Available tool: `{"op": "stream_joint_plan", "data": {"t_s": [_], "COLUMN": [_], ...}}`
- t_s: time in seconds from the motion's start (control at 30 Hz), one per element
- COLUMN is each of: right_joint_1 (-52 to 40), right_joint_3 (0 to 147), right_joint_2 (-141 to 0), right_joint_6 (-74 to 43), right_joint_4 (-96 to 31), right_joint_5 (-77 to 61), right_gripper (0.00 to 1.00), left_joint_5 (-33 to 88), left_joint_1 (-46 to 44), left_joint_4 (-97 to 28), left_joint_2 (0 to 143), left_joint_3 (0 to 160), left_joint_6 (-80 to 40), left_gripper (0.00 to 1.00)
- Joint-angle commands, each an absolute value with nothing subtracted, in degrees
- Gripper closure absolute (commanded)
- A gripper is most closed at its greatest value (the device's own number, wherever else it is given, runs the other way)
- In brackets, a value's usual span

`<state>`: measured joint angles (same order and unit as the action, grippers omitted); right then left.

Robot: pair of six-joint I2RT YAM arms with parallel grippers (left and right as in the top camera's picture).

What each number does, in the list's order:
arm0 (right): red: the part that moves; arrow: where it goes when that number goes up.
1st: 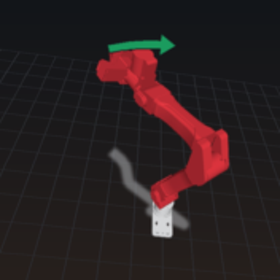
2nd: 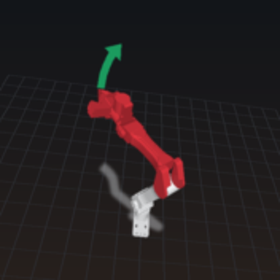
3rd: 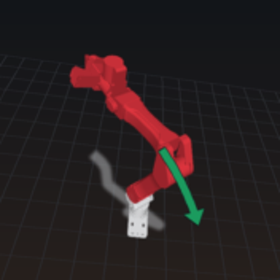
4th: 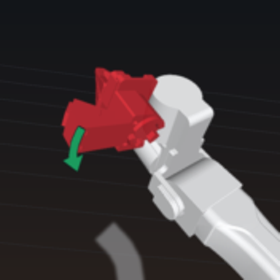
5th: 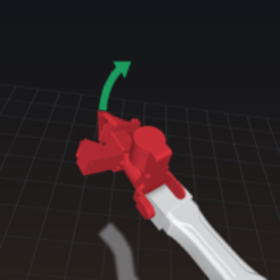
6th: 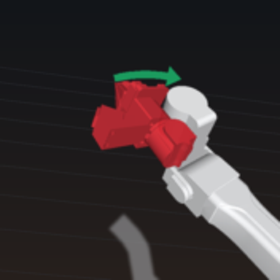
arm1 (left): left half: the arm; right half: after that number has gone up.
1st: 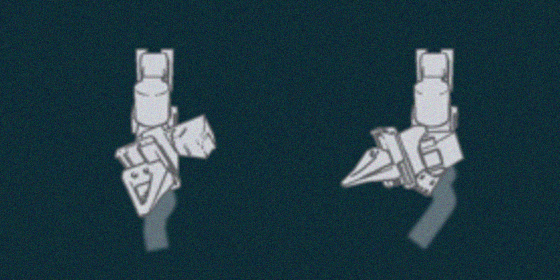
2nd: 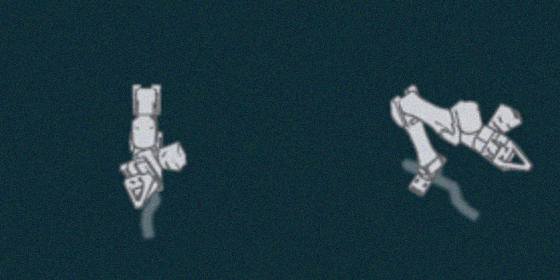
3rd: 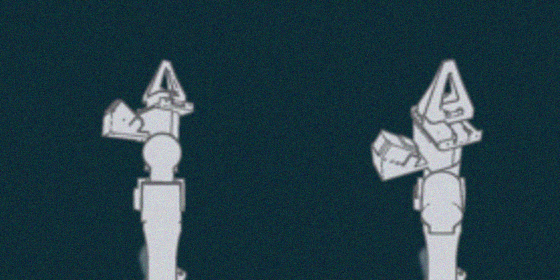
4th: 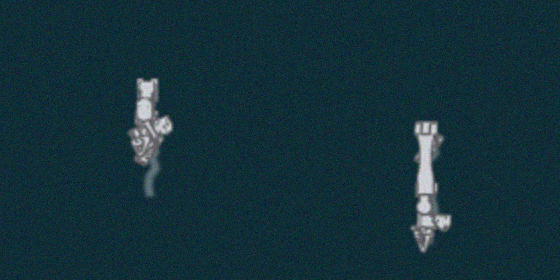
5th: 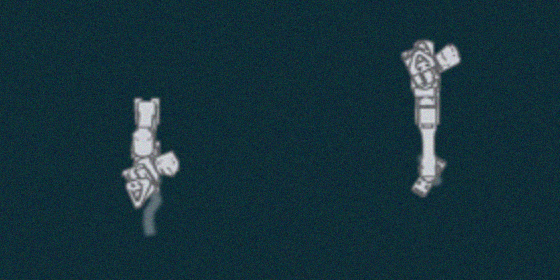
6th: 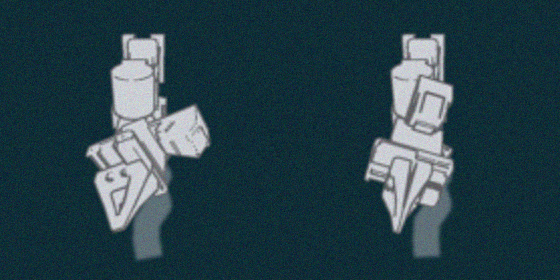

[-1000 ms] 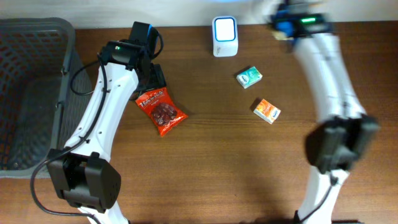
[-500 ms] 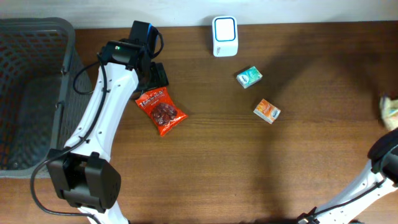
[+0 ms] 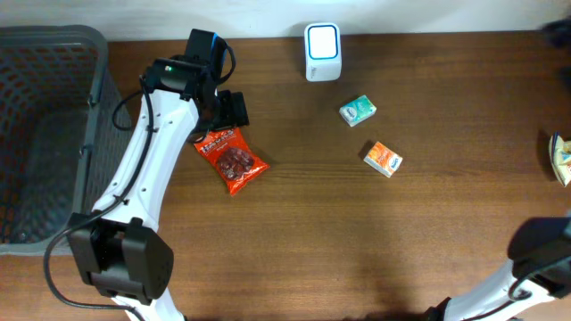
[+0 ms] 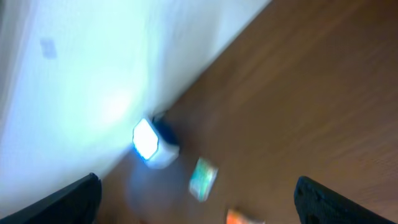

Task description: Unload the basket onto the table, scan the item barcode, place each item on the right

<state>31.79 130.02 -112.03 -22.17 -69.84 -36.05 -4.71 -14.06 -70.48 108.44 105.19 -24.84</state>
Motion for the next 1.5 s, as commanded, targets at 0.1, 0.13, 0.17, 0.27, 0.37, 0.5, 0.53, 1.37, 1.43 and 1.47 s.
{"op": "stream_joint_plan", "data": {"t_s": [0.1, 0.13, 0.17, 0.27, 0.37, 0.5, 0.53, 1.37, 1.43, 1.47], "right_joint_1": [11.2, 8.8, 6.3, 0.8, -3.4, -6.3, -6.5, 10.5, 10.5, 10.5], "right_joint_3": [126.5, 126.5, 126.5, 126.5, 126.5, 126.5, 126.5, 126.7, 126.7, 126.7], "right_joint_2": [-116.1, -117.2, -118.7, -122.9, -128.2, -133.6, -134.5, -118.2, -115.5, -114.6], "right_joint_6": [-21.3, -23.4, -26.7, -34.2, -36.2, -43.5, -43.6, -23.8, -23.2, -22.6], "right_joint_4": [-71.9, -71.9, -71.9, -71.5, -68.7, -66.8, -66.1, -91.6, -92.9, -93.5], "right_joint_5": [-18.0, -14.2, -10.3, -3.9, -4.0, -3.8, -3.8, -11.6, -11.4, -11.3], "right_gripper": [0.01, 0.02, 0.01, 0.01, 0.2, 0.35, 0.36, 0.01, 0.01, 0.01], "left_joint_5": [-3.8, -3.8, -3.8, -3.8, -3.8, -3.8, -3.8, 3.5, 9.0, 13.7], "left_joint_1": [-13.9, -13.9, -14.0, -14.3, -14.3, -15.3, -15.6, -16.3, -16.9, -17.6], "left_joint_4": [-70.8, -70.8, -70.8, -70.8, -71.2, -71.2, -71.2, -71.6, -70.5, -69.3], "left_joint_2": [110.6, 110.7, 110.8, 110.9, 111.0, 112.6, 113.0, 133.3, 134.8, 135.0], "left_joint_3": [105.0, 105.0, 105.0, 105.0, 105.0, 105.0, 105.0, 105.0, 105.0, 105.0], "left_joint_6": [-23.7, -23.7, -23.7, -23.7, -23.7, -23.7, -23.7, -25.6, -20.4, -16.3], "left_gripper": [0.01, 0.01, 0.01, 0.01, 0.01, 0.01, 0.01, 0.1, 0.14, 0.16]}}
